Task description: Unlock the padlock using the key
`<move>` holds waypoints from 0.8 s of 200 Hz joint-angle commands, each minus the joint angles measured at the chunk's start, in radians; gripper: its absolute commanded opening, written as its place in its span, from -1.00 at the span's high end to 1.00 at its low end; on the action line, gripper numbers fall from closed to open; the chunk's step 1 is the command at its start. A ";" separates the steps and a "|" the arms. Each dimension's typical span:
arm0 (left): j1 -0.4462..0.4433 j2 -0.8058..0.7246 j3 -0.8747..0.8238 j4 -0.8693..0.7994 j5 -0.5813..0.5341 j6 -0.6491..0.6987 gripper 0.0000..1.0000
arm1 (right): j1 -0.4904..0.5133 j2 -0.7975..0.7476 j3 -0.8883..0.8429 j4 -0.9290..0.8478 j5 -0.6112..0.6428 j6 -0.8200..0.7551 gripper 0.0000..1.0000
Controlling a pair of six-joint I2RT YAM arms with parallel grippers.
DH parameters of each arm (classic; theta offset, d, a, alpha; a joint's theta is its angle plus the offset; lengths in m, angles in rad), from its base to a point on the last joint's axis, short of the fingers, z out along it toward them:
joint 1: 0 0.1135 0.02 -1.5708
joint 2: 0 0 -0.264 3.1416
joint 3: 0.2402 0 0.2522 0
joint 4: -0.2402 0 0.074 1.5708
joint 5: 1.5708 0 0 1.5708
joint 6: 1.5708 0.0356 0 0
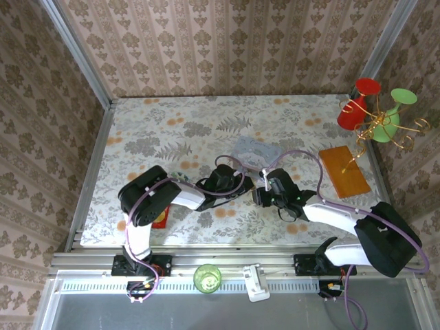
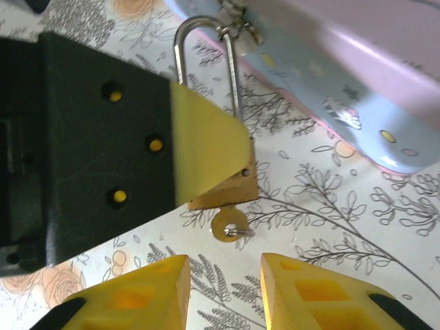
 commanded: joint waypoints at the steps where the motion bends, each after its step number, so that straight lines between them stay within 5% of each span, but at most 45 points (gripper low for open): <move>1: 0.007 -0.040 -0.016 0.012 0.010 -0.019 0.96 | 0.029 0.018 0.029 -0.062 0.048 -0.051 0.34; 56: 0.007 -0.057 -0.020 0.036 0.033 -0.039 0.98 | 0.103 0.149 0.109 -0.094 0.282 -0.078 0.31; 83: -0.008 -0.056 -0.019 0.038 0.033 -0.047 0.98 | 0.120 0.201 0.122 -0.043 0.322 -0.075 0.39; 105: -0.009 -0.057 -0.033 0.046 0.025 -0.053 0.98 | 0.126 0.213 0.117 -0.005 0.324 -0.072 0.66; 160: -0.032 -0.035 -0.027 0.048 0.021 -0.064 0.98 | 0.138 0.206 0.125 0.019 0.289 -0.082 0.70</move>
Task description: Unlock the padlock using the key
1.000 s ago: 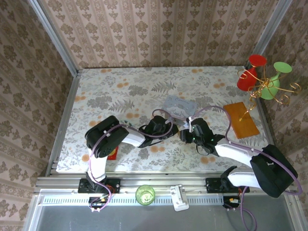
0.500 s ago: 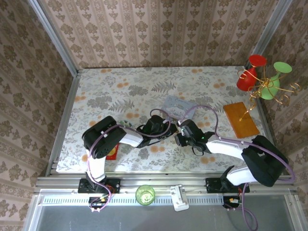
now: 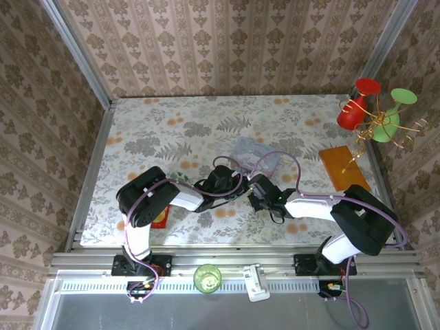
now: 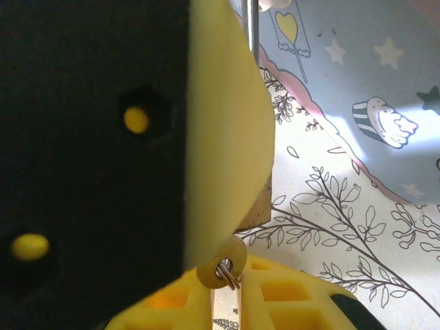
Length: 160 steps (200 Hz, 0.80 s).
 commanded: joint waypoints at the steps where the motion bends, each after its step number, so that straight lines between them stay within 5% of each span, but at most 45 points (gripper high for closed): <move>1: -0.026 -0.018 0.000 0.018 0.024 -0.015 0.98 | 0.005 -0.002 0.027 0.058 0.027 -0.009 0.70; 28: -0.031 -0.002 0.001 0.031 0.029 -0.025 0.98 | -0.006 0.007 0.025 0.093 -0.027 -0.002 0.87; 50: -0.031 -0.002 -0.015 0.058 0.025 -0.037 0.97 | -0.054 -0.013 -0.028 0.194 -0.188 0.047 0.98; 160: -0.023 -0.026 -0.069 0.159 0.012 -0.075 0.95 | -0.342 0.088 -0.219 0.675 -0.833 0.256 1.00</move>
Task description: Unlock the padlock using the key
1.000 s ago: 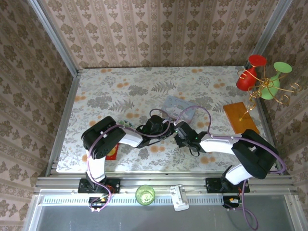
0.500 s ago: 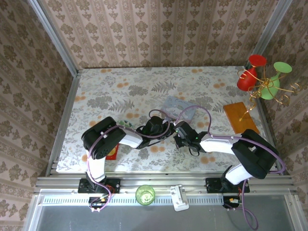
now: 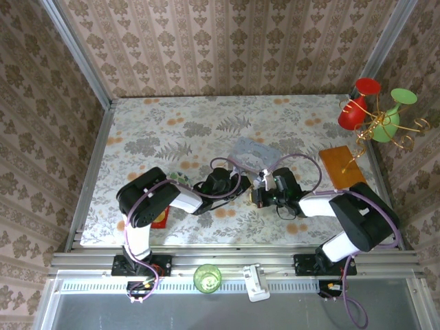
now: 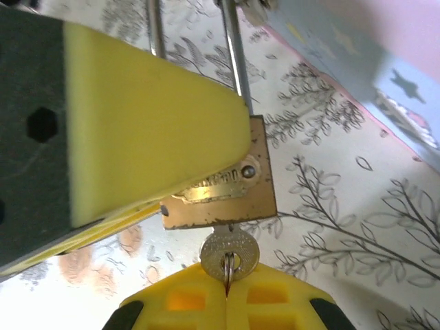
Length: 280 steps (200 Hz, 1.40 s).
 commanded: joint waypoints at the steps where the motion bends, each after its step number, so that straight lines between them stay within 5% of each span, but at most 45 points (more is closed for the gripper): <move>1: -0.020 -0.026 -0.026 0.067 0.063 -0.026 0.95 | -0.052 0.061 -0.033 0.224 -0.167 0.128 1.00; 40: -0.017 -0.033 -0.035 0.076 0.058 -0.028 0.96 | -0.092 0.061 -0.034 0.207 -0.208 0.141 0.98; 49: -0.015 -0.034 -0.037 0.082 0.057 -0.030 0.96 | -0.092 0.051 -0.014 0.131 -0.200 0.120 0.68; 58: -0.012 -0.038 -0.037 0.075 0.057 -0.031 0.96 | -0.092 0.014 -0.008 0.035 -0.131 0.108 0.32; 91: -0.002 -0.061 -0.045 0.046 0.046 -0.022 0.96 | -0.059 -0.234 -0.005 -0.311 0.203 0.062 0.16; 127: 0.009 -0.064 -0.037 0.040 0.056 -0.024 0.96 | -0.023 -0.329 0.058 -0.459 0.316 -0.003 0.15; 153: 0.014 -0.087 -0.034 -0.008 0.054 -0.011 0.95 | 0.187 -0.283 0.171 -0.590 0.578 -0.127 0.21; 170: 0.017 -0.096 -0.037 -0.020 0.052 -0.010 0.95 | 0.252 -0.236 0.228 -0.631 0.636 -0.174 0.23; 280: 0.016 -0.093 -0.032 0.002 0.062 -0.025 0.96 | 0.332 -0.048 0.253 -0.528 0.637 -0.238 0.36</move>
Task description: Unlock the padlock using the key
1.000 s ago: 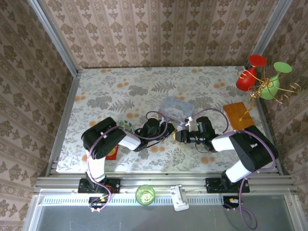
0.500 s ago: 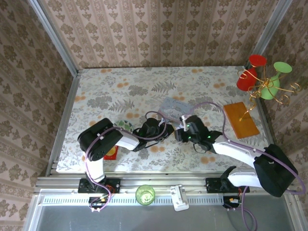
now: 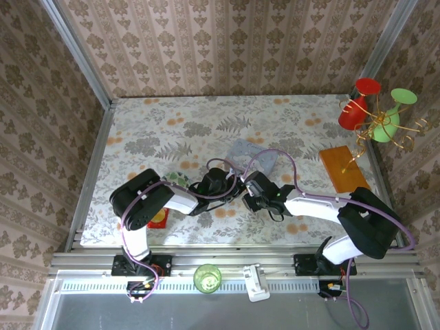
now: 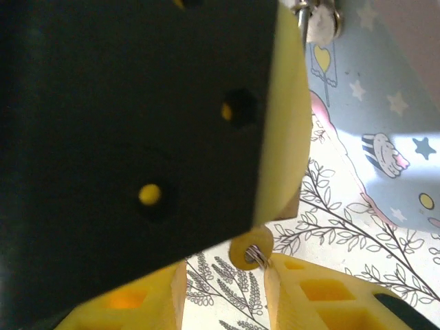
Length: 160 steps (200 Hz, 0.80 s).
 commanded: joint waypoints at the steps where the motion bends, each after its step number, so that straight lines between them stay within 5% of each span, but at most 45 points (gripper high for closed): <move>1: -0.002 -0.033 0.008 0.050 0.016 0.007 0.96 | 0.005 0.016 -0.013 0.056 0.050 -0.006 0.36; 37: -0.008 -0.028 0.001 0.067 0.015 -0.004 0.96 | 0.033 0.077 0.046 0.041 0.183 -0.021 0.50; 90: -0.021 -0.015 0.011 0.062 0.015 -0.014 0.96 | 0.035 0.052 0.033 0.108 0.148 -0.030 0.90; 160: -0.028 0.003 -0.008 0.128 0.015 -0.034 0.90 | -0.139 0.028 -0.147 0.385 -0.359 0.195 1.00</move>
